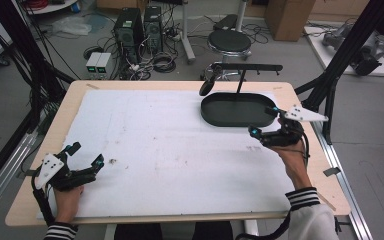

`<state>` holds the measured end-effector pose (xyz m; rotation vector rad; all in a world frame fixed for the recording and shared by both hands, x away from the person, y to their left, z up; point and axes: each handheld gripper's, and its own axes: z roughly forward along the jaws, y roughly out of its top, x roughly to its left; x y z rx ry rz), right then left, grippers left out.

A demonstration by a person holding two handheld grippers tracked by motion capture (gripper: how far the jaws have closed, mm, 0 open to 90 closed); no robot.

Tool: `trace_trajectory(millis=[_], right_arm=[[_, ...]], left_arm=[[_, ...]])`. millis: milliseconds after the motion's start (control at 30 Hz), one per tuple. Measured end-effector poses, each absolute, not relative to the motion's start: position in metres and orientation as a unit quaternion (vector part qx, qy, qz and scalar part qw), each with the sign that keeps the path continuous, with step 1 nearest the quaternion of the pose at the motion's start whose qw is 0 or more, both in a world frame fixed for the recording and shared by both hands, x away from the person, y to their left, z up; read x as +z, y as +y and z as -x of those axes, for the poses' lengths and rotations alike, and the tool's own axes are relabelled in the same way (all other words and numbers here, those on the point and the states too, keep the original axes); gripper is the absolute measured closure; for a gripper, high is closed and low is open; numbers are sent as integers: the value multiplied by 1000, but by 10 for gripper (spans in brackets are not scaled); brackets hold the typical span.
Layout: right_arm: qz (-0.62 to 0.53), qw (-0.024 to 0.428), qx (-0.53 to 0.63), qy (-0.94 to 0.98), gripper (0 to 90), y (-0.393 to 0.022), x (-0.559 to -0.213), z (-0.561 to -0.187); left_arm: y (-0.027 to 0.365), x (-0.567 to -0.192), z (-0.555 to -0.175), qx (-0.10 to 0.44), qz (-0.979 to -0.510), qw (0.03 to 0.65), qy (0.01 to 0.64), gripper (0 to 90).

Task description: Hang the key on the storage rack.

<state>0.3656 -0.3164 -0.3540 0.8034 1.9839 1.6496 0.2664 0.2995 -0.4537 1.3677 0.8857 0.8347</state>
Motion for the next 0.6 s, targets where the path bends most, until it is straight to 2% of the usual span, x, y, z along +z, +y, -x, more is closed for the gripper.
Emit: trace_trajectory(millis=[300,600], right_arm=[[-280,222,619,700,3,-333,-397,-333],[-307,247,632,668,3,-335,-434,-324]], left_arm=[[298,-454,-266,368,-591,610,379,62],[298,-454,-265,370,-591,609,377,62]])
